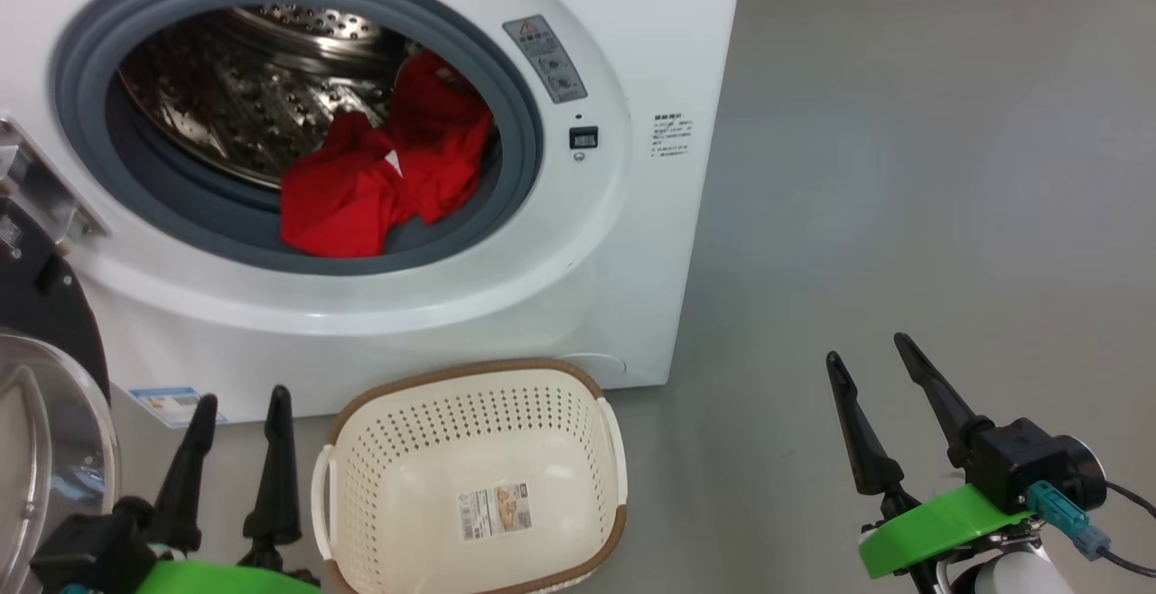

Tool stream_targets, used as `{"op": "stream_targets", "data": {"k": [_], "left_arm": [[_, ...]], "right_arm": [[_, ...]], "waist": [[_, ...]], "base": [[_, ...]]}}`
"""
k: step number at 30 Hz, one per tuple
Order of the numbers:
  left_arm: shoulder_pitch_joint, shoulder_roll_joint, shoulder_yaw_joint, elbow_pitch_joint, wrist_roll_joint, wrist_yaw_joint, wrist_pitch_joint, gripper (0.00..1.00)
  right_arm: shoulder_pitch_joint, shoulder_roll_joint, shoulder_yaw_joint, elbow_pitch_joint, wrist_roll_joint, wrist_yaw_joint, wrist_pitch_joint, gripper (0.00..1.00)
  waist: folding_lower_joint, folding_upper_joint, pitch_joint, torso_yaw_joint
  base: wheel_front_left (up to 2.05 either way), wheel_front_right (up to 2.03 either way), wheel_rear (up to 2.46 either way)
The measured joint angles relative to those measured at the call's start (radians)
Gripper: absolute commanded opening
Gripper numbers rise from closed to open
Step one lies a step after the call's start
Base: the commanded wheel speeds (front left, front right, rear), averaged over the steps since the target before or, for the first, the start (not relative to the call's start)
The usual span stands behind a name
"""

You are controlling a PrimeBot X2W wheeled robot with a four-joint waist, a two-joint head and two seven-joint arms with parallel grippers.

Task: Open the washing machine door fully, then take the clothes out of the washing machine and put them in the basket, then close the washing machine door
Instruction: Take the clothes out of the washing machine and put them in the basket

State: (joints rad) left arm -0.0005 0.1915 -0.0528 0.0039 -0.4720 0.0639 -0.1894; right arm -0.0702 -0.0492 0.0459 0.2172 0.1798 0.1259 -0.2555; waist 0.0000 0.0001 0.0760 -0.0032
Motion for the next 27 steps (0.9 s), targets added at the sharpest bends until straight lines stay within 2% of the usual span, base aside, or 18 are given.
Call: {"op": "stream_targets", "data": {"k": [12,23,27], "left_arm": [[-0.161,-0.016,-0.022,0.056,-0.003,-0.003,-0.015,1.0],[-0.383,-0.017,-0.026,0.224,0.002,-0.022,-0.044,1.0],[-0.448,-0.017,-0.025,0.269,0.006,-0.046,-0.052,1.0]], "right_arm": [[-0.055,0.0,-0.005,-0.02,-0.017,0.0,0.0,1.0],[-0.125,-0.001,-0.004,-0.039,-0.033,0.0,0.0,1.0],[-0.148,-0.002,-0.002,-0.037,-0.033,0.0,0.0,1.0]], "waist": [[0.0,0.0,0.108,0.022],[0.0,0.0,0.226,0.043],[-0.0001,0.0,0.259,0.043]], "base": [[0.0,0.0,0.0],[0.0,0.0,0.0],[0.0,0.0,0.0]]}}
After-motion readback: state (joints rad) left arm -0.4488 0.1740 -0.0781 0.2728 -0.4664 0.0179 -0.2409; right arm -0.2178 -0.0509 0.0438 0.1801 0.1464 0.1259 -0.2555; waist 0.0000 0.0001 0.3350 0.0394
